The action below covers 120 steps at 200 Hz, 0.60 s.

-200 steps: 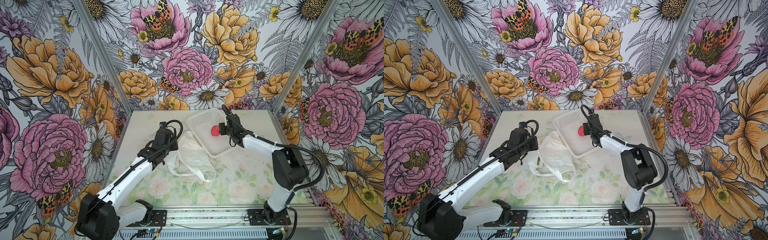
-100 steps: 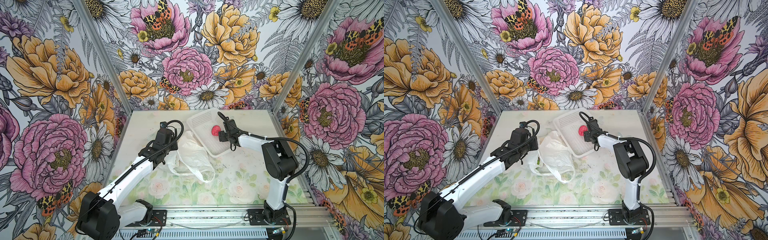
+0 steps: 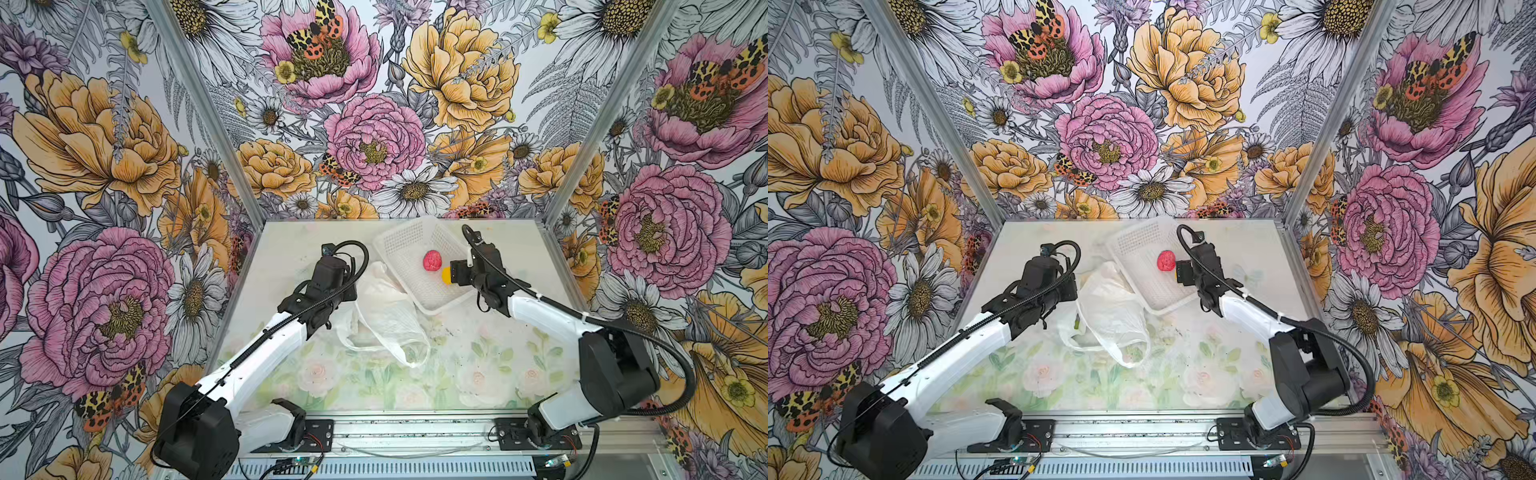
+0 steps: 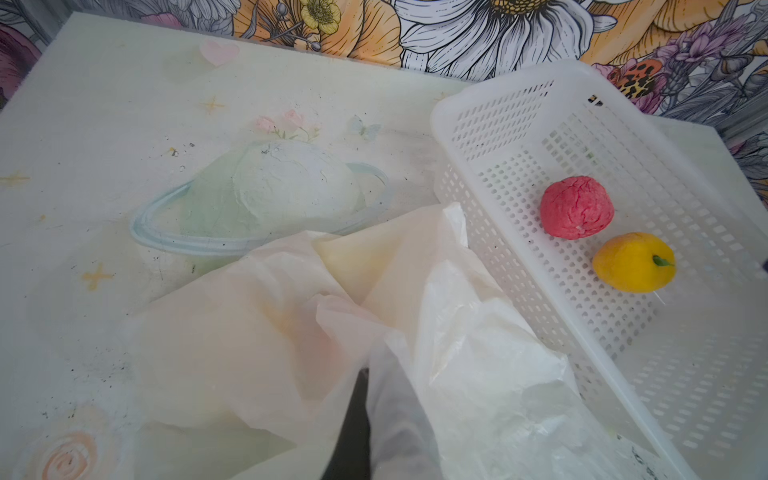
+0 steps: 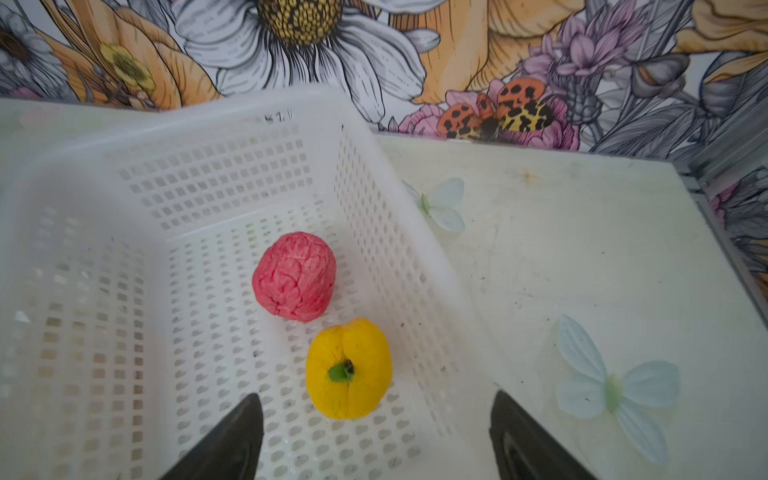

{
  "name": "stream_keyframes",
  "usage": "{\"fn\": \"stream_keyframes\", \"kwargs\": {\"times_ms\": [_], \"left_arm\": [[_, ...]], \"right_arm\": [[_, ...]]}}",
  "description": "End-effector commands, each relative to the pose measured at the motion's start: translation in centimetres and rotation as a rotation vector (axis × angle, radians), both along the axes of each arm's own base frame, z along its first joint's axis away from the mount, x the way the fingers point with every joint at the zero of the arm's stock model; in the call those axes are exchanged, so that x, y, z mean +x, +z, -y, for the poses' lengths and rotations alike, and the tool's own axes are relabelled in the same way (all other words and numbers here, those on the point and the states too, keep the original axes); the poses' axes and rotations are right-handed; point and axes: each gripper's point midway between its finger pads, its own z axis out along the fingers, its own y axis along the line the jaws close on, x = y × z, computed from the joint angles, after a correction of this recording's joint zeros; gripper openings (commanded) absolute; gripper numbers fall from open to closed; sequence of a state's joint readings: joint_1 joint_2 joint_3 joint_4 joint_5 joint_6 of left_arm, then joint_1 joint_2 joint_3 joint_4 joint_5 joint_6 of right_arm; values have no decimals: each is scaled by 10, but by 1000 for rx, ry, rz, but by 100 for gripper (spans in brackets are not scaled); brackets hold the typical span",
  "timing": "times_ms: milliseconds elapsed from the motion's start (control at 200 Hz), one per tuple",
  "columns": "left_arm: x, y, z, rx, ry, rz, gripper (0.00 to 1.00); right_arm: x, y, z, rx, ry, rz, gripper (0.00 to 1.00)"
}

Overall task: Untie the knot of the plastic bag and take out the fruit
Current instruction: 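Open the right gripper, dropping the yellow fruit into the basket, then move the right gripper back to the bag opening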

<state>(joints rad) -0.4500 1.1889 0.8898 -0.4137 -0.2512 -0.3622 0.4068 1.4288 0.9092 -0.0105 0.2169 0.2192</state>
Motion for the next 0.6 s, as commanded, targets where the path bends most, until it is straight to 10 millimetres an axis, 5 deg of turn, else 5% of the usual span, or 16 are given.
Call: {"fn": "stream_keyframes", "kwargs": {"times_ms": [0,130,285,450,595], "left_arm": [[3,17,2,2,-2,53,0],[2,17,3,5,-3,52,0],[3,17,4,7,-6,50,0],[3,16,3,11,-5,50,0],[3,18,3,10,-4,53,0]], "right_arm": [[-26,61,-11,118,50,189,82],[-79,113,-38,193,216,353,66],[-139,146,-92,177,495,474,56],[-202,148,-156,83,812,532,55],[-250,121,-208,-76,1071,542,55]]}}
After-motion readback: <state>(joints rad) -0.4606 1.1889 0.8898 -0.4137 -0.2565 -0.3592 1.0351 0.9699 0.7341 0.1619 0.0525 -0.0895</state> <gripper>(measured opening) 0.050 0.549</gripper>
